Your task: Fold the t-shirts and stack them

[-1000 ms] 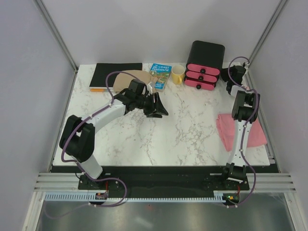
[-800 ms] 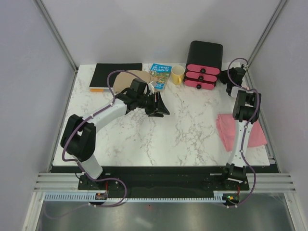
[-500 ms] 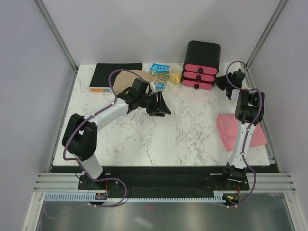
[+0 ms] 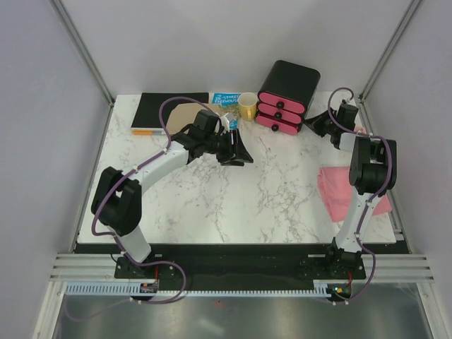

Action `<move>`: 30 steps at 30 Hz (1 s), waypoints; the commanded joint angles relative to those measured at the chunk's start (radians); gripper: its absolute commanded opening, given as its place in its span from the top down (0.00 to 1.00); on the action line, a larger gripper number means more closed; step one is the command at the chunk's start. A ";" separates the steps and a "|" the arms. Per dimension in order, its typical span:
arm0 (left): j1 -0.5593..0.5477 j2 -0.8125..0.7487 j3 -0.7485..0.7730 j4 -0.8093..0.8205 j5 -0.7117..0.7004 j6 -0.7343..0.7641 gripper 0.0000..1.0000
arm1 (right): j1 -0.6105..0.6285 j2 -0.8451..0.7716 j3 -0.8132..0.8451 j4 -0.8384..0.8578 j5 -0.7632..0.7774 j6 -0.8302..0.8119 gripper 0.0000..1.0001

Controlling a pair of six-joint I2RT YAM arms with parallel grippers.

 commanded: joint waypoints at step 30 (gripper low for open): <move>0.080 -0.010 0.054 -0.096 0.047 0.158 0.45 | 0.247 -0.330 0.107 -0.760 0.176 -0.615 0.51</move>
